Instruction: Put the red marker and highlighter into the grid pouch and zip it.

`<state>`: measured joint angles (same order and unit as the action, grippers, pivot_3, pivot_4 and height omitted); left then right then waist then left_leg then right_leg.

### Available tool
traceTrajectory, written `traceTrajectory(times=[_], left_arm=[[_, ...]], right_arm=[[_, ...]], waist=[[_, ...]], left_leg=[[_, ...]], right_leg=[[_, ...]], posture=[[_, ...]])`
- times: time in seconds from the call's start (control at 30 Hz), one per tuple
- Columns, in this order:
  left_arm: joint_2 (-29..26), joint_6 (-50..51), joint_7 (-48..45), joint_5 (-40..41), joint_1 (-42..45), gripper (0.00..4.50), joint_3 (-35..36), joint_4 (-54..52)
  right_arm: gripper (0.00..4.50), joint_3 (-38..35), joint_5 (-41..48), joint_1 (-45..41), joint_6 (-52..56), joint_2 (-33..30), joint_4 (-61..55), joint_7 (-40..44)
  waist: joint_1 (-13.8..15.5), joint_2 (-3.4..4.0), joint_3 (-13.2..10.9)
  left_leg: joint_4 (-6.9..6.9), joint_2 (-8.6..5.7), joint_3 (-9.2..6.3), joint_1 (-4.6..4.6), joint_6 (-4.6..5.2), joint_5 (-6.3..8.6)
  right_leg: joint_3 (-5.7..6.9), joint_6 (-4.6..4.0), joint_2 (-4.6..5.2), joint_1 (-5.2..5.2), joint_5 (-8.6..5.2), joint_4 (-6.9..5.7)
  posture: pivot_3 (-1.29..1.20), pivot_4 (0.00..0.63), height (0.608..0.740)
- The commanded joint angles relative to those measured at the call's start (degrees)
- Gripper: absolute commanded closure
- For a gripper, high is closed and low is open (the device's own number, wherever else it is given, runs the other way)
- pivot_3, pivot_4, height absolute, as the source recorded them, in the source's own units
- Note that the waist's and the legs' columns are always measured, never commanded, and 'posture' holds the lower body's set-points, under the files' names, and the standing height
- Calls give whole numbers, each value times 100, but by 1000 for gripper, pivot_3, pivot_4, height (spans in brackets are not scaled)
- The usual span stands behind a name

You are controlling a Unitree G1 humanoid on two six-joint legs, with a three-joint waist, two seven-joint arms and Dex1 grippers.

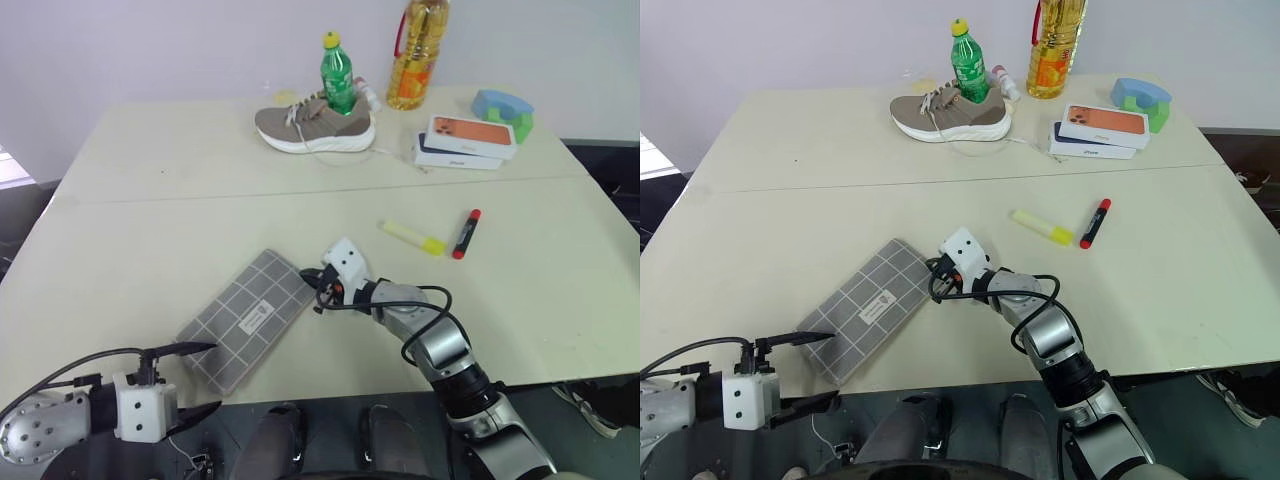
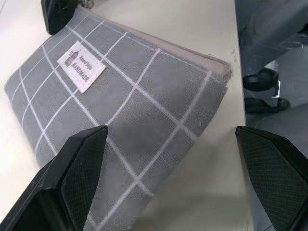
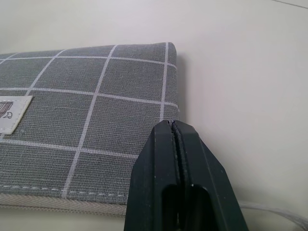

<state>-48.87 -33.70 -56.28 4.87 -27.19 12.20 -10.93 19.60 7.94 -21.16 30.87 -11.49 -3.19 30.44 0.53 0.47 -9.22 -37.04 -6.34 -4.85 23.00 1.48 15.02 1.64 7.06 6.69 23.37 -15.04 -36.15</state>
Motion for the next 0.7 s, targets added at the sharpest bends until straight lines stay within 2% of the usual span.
traceTrajectory(times=[0.03, 0.2, 0.3, 0.53, 0.7], left_arm=[[7, -35, 163, -124, 298, 0, -97, 196], [264, 40, 391, -197, 633, 0, -418, 204], [336, 37, 453, -200, 699, 823, -559, 175], [468, -5, 659, -182, 971, 4390, -715, 248], [713, 639, 895, 174, 1066, 4454, -681, 60]], right_arm=[[4457, 39, -107, 106, 134, 45, 113, -96], [4457, 19, -125, 111, 115, 106, 106, -167], [4500, -11, -124, 107, 120, 138, 103, -211], [4500, -198, -92, 51, 256, 126, 23, -346], [4500, -545, -95, -74, 334, 37, -202, -576]], waist=[[9, 0, 0], [-9, -1, 1], [-16, -2, 1], [13, -2, 2], [24, -2, 0]], left_leg=[[0, 0, 0, -4, 0, 0], [4, -1, 0, -19, 0, 0], [8, -1, 0, -21, 0, -1], [7, -1, 0, -22, -1, -1], [7, -6, 0, -22, -1, -1]], right_leg=[[0, 0, 0, -4, 0, -1], [-1, 2, -2, -15, 1, -1], [-1, 2, -2, -15, 1, -1], [-2, 2, -1, -17, 1, -1], [-2, 2, 0, -17, 1, -2]], posture=[[0, 150, 740], [0, 150, 740], [0, 150, 740], [0, 150, 740], [0, 150, 740]])
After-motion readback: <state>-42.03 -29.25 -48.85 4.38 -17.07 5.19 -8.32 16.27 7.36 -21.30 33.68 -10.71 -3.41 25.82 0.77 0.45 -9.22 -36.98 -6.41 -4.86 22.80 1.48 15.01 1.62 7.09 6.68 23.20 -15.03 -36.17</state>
